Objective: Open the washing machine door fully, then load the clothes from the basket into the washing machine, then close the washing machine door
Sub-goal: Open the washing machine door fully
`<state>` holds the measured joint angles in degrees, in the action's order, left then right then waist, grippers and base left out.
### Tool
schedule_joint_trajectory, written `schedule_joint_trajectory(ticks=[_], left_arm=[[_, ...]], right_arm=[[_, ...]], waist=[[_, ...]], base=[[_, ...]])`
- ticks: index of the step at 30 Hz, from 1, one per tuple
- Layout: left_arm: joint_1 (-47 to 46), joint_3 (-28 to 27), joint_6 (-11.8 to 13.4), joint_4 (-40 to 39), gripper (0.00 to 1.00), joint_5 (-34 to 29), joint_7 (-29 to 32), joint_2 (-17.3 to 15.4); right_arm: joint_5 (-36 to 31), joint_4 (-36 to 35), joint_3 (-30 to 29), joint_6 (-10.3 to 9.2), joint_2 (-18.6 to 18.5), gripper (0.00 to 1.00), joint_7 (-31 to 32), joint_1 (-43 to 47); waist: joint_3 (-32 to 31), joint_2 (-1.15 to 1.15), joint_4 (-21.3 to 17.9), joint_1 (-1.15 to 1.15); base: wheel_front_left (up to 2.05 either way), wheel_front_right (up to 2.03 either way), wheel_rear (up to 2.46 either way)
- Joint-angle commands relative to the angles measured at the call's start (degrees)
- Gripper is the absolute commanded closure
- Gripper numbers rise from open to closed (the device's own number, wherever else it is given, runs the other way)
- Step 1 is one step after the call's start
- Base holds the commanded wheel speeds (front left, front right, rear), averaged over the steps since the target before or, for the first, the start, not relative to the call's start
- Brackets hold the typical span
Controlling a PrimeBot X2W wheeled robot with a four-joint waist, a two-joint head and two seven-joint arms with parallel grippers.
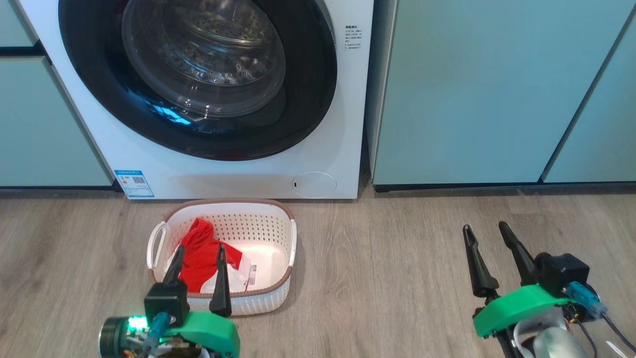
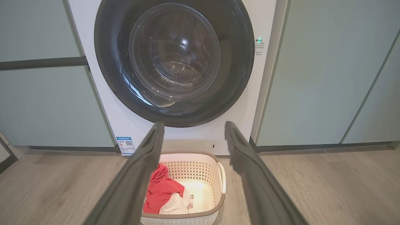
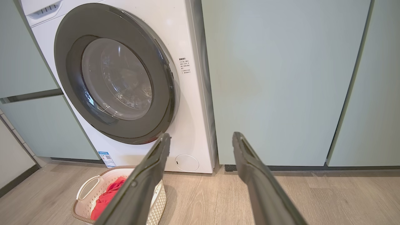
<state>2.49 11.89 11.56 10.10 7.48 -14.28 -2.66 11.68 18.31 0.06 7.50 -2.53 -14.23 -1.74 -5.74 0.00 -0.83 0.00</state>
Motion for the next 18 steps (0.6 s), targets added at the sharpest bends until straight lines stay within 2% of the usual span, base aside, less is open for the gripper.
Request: schedule_joint_trajectory(ticks=[1,13,14,15,16,18], left_arm=[[-2.0,-1.8,0.3,-2.1,0.00,-0.5,-0.7,-0.2],[-2.2,-2.1,0.1,-2.1,0.00,-0.4,-0.7,-0.2],[-2.2,-2.2,0.0,-2.2,0.00,-0.4,-0.7,-0.2],[-2.3,-2.2,0.0,-2.2,0.00,-0.5,-0.7,-0.2],[-2.3,-2.3,0.0,-2.2,0.00,-0.5,-0.7,-0.2],[-2.4,-2.3,-0.1,-2.3,0.00,-0.5,-0.7,-0.2]], right_arm=[[0.4,-2.0,1.5,-0.01,-0.3,0.00,-0.8,-2.0],[0.5,-2.6,1.5,-0.01,-0.3,0.00,-0.8,-2.2],[0.5,-2.8,1.4,-0.01,-0.3,0.10,-0.8,-2.2],[0.5,-3.0,1.3,-0.01,-0.3,0.62,-0.8,-2.2],[0.6,-3.2,1.3,-0.01,-0.3,1.00,-0.8,-2.3],[0.6,-3.6,1.2,-0.01,-0.3,1.00,-0.8,-2.3]], waist=[[0.0,0.00,0.0,0.00],[0.5,0.00,0.4,0.00],[0.6,0.00,0.4,0.00],[0.7,0.00,0.5,0.00],[0.9,0.00,0.5,0.00],[1.3,0.00,0.6,0.00]], base=[[0.00,0.00,0.00],[0.00,0.00,0.00],[0.00,0.00,0.00],[0.00,0.00,0.00],[0.00,0.00,0.00],[0.00,0.00,0.00]])
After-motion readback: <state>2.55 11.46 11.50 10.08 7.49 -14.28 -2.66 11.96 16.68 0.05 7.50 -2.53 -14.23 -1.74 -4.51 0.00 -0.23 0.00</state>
